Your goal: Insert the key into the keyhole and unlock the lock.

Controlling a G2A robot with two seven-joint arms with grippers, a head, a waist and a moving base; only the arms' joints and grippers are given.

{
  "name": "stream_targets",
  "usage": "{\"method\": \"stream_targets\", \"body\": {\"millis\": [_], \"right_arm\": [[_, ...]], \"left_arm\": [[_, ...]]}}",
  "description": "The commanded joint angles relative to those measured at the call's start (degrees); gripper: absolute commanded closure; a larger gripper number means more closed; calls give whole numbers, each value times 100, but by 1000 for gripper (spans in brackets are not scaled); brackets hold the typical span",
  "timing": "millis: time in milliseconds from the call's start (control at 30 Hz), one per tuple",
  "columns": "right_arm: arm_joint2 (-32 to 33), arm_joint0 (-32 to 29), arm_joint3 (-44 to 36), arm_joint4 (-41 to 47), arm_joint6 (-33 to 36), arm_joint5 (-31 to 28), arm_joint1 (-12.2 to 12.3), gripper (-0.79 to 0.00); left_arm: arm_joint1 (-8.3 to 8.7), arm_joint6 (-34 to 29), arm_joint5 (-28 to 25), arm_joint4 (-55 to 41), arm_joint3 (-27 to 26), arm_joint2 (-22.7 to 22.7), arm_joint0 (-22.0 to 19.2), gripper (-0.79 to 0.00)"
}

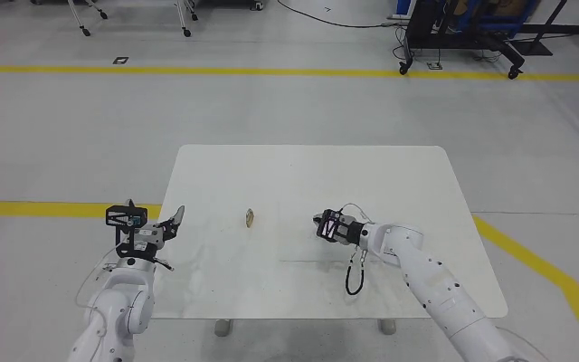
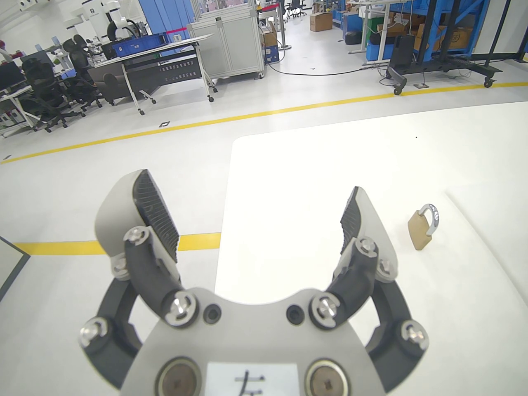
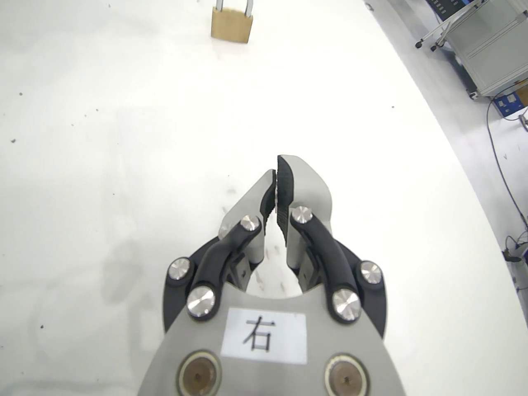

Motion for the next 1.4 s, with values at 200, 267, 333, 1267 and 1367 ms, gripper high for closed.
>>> {"method": "stream_targets", "body": {"millis": [200, 267, 333, 1267, 1367], "right_arm": [[691, -611, -648, 1335, -1113, -353, 116, 0], [809, -751, -739, 1696, -1305, -439, 129, 0], [884, -858, -773, 2183, -1457, -633, 131, 0], [926, -888, -752, 2520, -1540, -851, 135, 0], [926, -888, -752, 2520, -1540, -851, 135, 0]], "left_arm": [[0, 0, 0, 0, 0, 0, 0, -785], [0, 0, 0, 0, 0, 0, 0, -785], [0, 0, 0, 0, 0, 0, 0, -785], [-266, -2392, -1452, -5815, 479, 1312, -1199, -717], [-286, -3307, -1444, -6525, 828, 1581, -1656, -785]]}}
